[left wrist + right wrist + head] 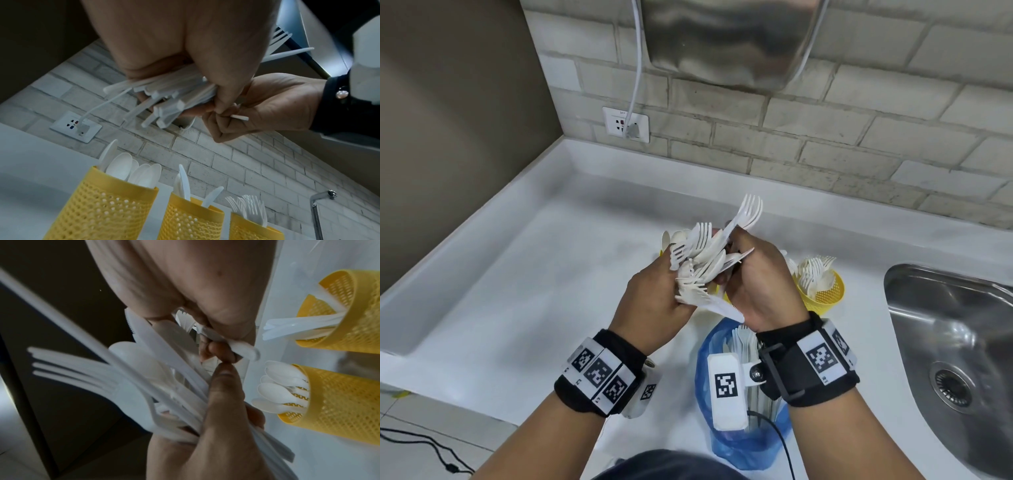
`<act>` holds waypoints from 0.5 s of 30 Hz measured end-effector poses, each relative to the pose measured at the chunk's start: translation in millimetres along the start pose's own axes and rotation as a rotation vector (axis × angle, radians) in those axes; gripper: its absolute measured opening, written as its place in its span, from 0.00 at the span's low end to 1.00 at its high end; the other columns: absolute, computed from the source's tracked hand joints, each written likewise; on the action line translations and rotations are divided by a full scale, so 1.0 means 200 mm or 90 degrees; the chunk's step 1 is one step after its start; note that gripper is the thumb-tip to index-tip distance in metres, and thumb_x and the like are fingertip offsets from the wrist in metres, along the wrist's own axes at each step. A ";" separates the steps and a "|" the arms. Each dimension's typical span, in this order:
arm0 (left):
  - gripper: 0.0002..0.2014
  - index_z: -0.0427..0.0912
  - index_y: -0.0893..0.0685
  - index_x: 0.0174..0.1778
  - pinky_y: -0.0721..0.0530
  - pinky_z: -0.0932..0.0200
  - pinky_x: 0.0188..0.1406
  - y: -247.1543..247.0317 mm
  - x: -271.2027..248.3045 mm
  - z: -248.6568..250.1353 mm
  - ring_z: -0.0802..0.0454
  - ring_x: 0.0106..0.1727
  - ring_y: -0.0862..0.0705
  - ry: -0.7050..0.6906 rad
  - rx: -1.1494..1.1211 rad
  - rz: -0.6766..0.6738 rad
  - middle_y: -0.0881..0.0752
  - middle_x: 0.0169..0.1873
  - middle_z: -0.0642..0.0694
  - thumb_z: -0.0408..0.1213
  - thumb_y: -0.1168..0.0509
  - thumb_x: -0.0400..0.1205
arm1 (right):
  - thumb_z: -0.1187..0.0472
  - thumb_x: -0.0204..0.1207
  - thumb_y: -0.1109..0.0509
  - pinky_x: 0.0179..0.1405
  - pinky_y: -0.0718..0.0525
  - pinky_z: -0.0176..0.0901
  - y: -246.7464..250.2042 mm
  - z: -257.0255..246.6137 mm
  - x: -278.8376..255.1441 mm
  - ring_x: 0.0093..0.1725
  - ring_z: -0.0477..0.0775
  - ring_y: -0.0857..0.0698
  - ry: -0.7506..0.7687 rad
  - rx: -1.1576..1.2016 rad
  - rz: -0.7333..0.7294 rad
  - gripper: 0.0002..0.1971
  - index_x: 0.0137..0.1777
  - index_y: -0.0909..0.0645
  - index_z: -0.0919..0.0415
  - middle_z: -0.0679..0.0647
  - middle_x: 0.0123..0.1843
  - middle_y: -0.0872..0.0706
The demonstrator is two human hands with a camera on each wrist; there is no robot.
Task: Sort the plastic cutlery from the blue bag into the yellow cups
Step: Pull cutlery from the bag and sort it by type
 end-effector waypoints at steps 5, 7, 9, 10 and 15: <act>0.28 0.48 0.21 0.71 0.13 0.51 0.49 0.01 -0.01 0.02 0.45 0.53 0.12 -0.011 0.048 -0.006 0.11 0.57 0.53 0.55 0.38 0.76 | 0.62 0.88 0.38 0.68 0.17 0.67 0.03 -0.02 0.00 0.58 0.77 0.12 -0.006 0.051 0.032 0.18 0.58 0.18 0.82 0.81 0.56 0.14; 0.26 0.48 0.21 0.70 0.12 0.50 0.49 -0.01 -0.01 0.02 0.45 0.53 0.12 -0.016 0.033 -0.022 0.11 0.57 0.53 0.54 0.36 0.77 | 0.61 0.89 0.39 0.61 0.17 0.62 0.05 -0.03 0.01 0.51 0.70 0.14 0.003 0.085 0.048 0.13 0.49 0.18 0.71 0.71 0.45 0.15; 0.23 0.50 0.20 0.71 0.13 0.49 0.53 -0.04 -0.01 0.01 0.48 0.57 0.11 -0.010 -0.002 -0.043 0.11 0.59 0.55 0.51 0.33 0.80 | 0.61 0.89 0.40 0.52 0.18 0.56 0.06 -0.04 0.01 0.43 0.64 0.17 0.006 0.129 0.048 0.14 0.42 0.21 0.64 0.63 0.37 0.17; 0.22 0.51 0.20 0.71 0.13 0.49 0.55 -0.04 -0.01 0.01 0.51 0.59 0.12 -0.005 -0.025 -0.049 0.12 0.60 0.58 0.50 0.31 0.82 | 0.61 0.89 0.40 0.48 0.20 0.54 0.07 -0.05 0.02 0.40 0.61 0.18 0.007 0.146 0.054 0.15 0.40 0.22 0.61 0.61 0.36 0.18; 0.17 0.55 0.18 0.68 0.16 0.58 0.62 -0.02 0.00 0.04 0.61 0.62 0.13 -0.001 -0.133 -0.037 0.11 0.61 0.61 0.42 0.28 0.84 | 0.58 0.88 0.45 0.38 0.23 0.47 0.09 -0.09 0.04 0.33 0.55 0.24 0.003 0.220 0.033 0.15 0.44 0.21 0.62 0.55 0.30 0.24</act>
Point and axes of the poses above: each hand's wrist, its own x-axis towards the middle knuckle, its own y-axis out of the back of the hand, z = x × y, the point moved 9 cm from there along x, towards the middle knuckle
